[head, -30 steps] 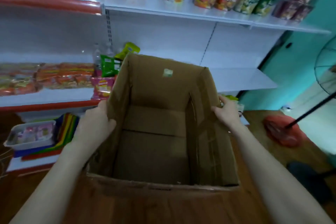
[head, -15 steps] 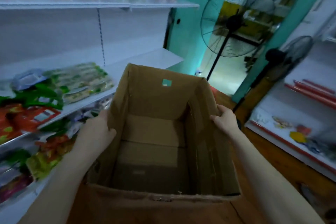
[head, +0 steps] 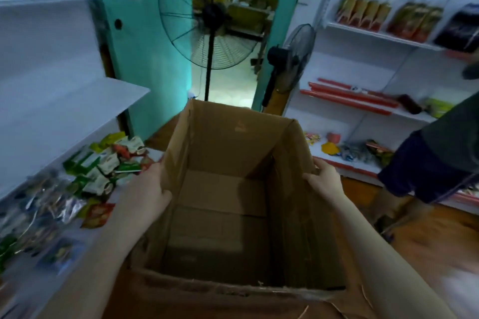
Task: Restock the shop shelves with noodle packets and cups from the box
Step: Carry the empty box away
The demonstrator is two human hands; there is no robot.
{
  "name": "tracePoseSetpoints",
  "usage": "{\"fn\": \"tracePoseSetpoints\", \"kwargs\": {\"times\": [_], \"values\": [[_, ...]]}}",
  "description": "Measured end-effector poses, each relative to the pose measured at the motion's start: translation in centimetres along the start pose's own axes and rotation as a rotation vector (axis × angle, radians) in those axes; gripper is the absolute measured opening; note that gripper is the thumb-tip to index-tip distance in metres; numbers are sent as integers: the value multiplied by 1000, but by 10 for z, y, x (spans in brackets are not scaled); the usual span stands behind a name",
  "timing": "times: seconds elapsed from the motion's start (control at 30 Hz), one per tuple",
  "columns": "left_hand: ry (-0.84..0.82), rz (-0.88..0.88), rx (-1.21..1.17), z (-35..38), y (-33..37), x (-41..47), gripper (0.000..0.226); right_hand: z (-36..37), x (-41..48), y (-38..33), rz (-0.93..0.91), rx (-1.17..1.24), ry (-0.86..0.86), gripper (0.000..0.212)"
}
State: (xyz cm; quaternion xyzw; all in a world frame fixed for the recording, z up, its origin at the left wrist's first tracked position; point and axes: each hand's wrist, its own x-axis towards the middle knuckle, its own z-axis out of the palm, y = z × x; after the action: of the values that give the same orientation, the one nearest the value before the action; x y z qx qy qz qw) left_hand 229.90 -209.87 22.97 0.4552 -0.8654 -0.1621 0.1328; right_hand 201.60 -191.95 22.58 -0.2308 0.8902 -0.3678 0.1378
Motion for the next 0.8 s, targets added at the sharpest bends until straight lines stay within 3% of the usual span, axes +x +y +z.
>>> {"fn": "tracePoseSetpoints", "kwargs": {"times": [0.5, 0.8], "values": [[-258, 597, -121, 110, 205, 200, 46, -114, 64, 103, 470, 97, 499, 55], [-393, 924, -159, 169, 356, 236, 49, -173, 51, 151, 733, 90, 797, 45]]}}
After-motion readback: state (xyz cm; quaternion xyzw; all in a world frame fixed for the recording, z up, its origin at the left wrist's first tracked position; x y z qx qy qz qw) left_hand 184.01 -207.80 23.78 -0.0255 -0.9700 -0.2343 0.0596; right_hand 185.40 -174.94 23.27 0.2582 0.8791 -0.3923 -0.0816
